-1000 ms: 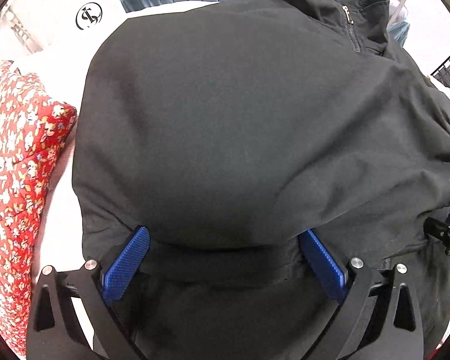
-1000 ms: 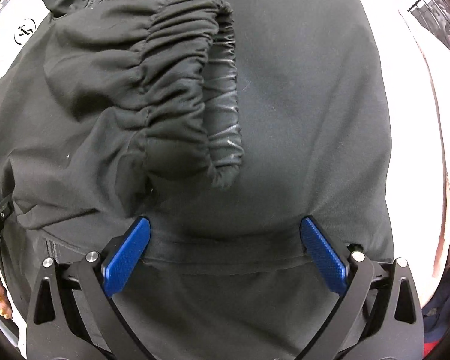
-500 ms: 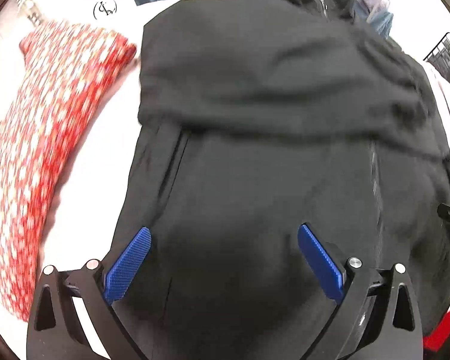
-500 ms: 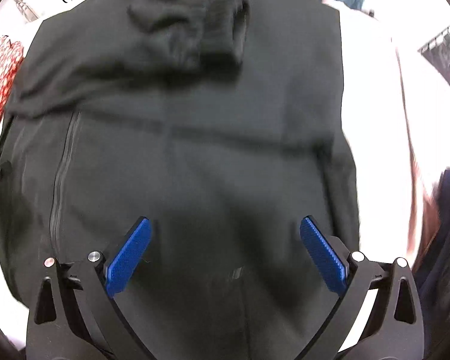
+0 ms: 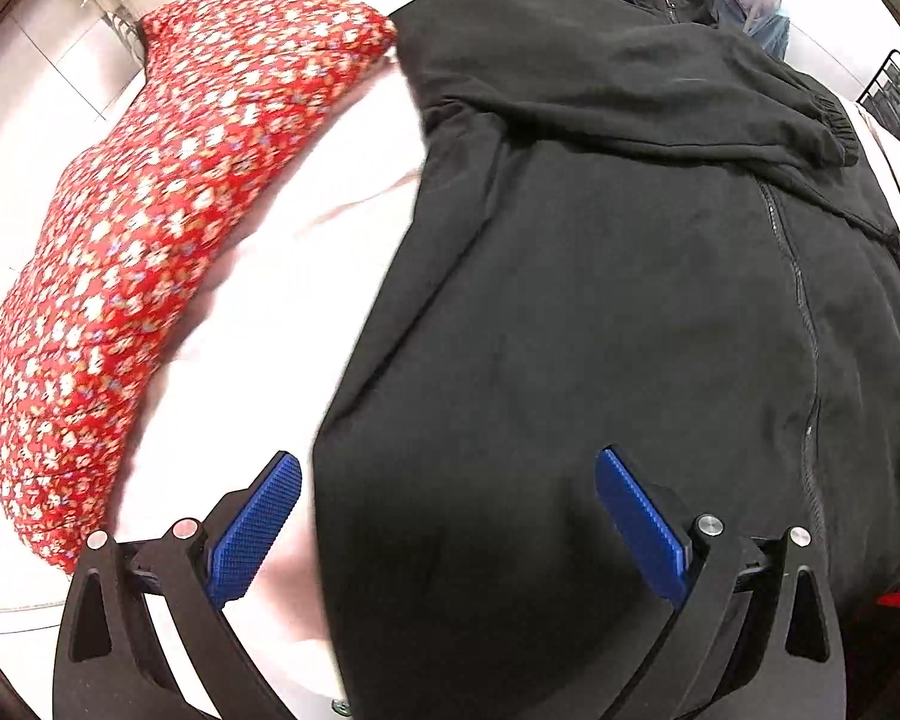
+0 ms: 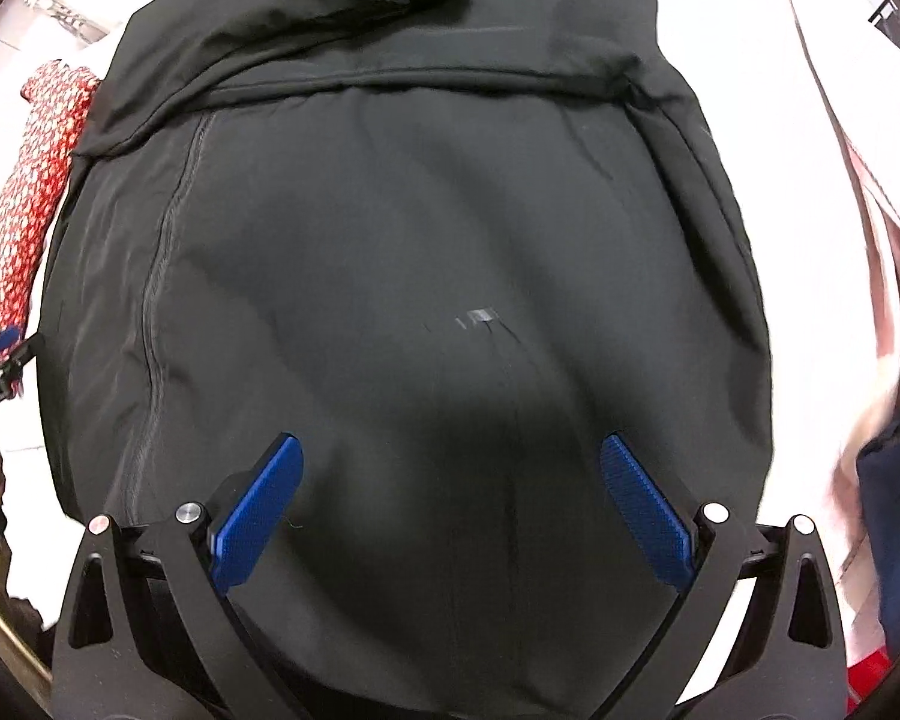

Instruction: Fold large clothes

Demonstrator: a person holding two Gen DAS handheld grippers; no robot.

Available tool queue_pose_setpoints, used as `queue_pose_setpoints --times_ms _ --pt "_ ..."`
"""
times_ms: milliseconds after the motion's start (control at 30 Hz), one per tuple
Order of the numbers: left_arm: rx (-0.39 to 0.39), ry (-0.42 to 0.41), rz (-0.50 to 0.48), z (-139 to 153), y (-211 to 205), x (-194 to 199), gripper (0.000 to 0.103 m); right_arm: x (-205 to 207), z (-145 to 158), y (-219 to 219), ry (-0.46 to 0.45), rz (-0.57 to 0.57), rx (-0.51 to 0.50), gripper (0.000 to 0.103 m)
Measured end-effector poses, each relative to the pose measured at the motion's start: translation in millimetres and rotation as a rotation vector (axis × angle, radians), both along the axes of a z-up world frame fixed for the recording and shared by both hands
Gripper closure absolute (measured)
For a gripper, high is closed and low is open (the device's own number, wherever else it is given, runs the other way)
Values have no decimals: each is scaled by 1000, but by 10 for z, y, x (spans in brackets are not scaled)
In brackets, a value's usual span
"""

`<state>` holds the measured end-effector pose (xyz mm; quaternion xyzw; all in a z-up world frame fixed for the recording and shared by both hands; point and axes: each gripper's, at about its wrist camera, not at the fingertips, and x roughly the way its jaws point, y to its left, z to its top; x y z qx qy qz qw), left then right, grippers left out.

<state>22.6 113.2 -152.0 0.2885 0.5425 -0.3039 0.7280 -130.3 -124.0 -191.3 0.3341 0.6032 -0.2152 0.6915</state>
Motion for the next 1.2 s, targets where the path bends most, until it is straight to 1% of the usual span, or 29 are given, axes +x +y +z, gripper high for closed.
queue_pose_setpoints --times_ms 100,133,167,200,267,367,433,467,533,600,700,800,833,867,933,1033,1067,1100,1133,1200 --pt "-14 6 2 33 265 47 10 -327 22 -15 -14 -7 12 5" --pt "-21 14 6 42 417 66 12 -416 27 -61 -18 -15 11 5" --pt "-27 28 16 48 569 223 15 -541 -77 -146 -24 -27 11 5" --pt "-26 44 27 38 688 330 17 -689 -80 -166 -31 -47 14 6" --pt "-5 84 59 -31 876 382 29 -965 -99 -193 -30 -90 35 14" --pt "11 126 82 -65 1078 498 39 -1132 -84 -286 -43 -125 63 19" --pt "9 154 92 -95 1184 510 40 -1112 -99 -321 -32 -108 62 22" --pt "4 166 93 -99 1244 502 40 -1144 -103 -291 -26 -92 64 25" --pt "-2 187 93 -105 1337 482 40 -1240 -111 -240 -24 -90 70 27" --pt "2 196 93 -176 1358 536 40 -1335 -125 -226 -23 -104 87 28" --pt "-2 228 112 -252 1544 568 40 -1532 -149 -224 2 -106 105 29" --pt "-32 281 143 -331 1690 619 40 -1677 -231 -146 22 -111 153 31" --pt "-40 295 148 -355 1718 625 40 -1704 -263 -109 23 -113 175 35" --pt "-41 305 148 -363 1772 611 40 -1736 -300 -60 25 -112 200 36" --pt "-39 321 143 -396 1795 584 40 -1793 -349 27 34 -106 231 36" --pt "-59 363 130 -429 1804 473 40 -1870 -468 186 69 -93 261 36" --pt "-60 374 126 -420 1751 370 40 -1885 -477 236 73 -92 269 36" --pt "-56 390 119 -456 1701 340 40 -1895 -486 252 73 -94 273 36" --pt "-49 402 111 -531 1563 337 40 -1903 -488 258 69 -95 274 36" --pt "-31 423 86 -566 1575 241 40 -1819 -505 278 66 -94 285 36"
